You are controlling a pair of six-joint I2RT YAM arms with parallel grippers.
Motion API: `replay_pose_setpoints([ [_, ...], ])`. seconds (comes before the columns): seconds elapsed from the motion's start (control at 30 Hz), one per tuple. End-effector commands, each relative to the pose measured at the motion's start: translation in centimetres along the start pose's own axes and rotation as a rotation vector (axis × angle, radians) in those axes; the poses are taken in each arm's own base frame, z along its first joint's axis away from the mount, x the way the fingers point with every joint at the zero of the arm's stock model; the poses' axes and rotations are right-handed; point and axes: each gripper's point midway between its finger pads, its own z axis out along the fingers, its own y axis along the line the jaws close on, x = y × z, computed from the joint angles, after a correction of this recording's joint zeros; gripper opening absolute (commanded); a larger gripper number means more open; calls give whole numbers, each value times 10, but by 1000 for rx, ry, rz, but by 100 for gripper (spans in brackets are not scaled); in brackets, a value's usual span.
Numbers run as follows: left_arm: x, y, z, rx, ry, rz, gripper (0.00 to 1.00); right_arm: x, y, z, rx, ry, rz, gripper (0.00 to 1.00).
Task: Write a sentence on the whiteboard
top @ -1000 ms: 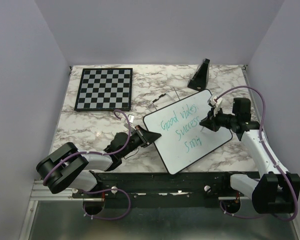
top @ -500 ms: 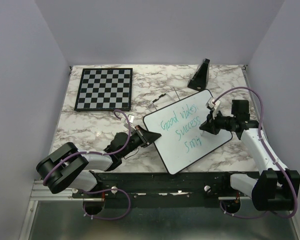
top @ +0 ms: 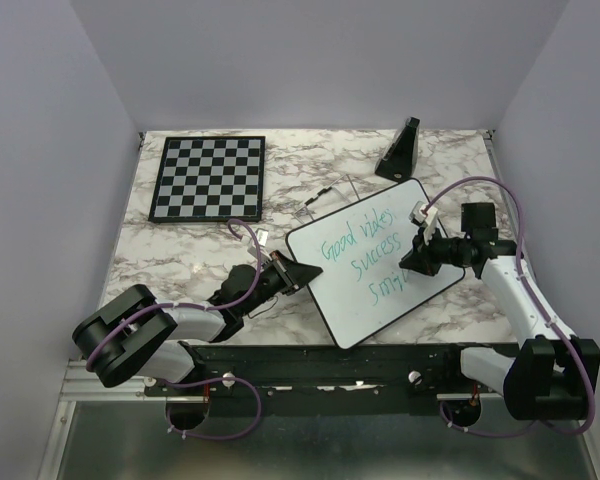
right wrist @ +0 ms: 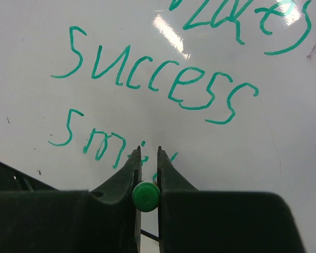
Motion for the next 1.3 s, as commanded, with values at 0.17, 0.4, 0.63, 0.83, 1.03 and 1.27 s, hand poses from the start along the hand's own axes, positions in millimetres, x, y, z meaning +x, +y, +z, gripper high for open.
replay_pose_setpoints([
  [0.17, -8, -35, 1, 135, -26, 33, 0, 11, -12, -3, 72, 69, 19, 1],
  [0.4, -8, -35, 0, 136, -26, 34, 0, -17, -14, -9, 87, -20, -1, 1],
  [0.63, -8, -36, 0, 138, -27, 34, 0, -10, -24, -3, 112, 2, 11, 1],
  [0.83, -9, -36, 0, 138, -27, 36, 0, -9, -38, -8, 192, 18, 3, 1],
  [1.03, -8, -36, 0, 138, -27, 36, 0, -14, -42, -9, 217, -2, -2, 1],
  [1.27, -9, -36, 0, 138, -27, 36, 0, -27, -37, -6, 177, -55, -5, 1],
])
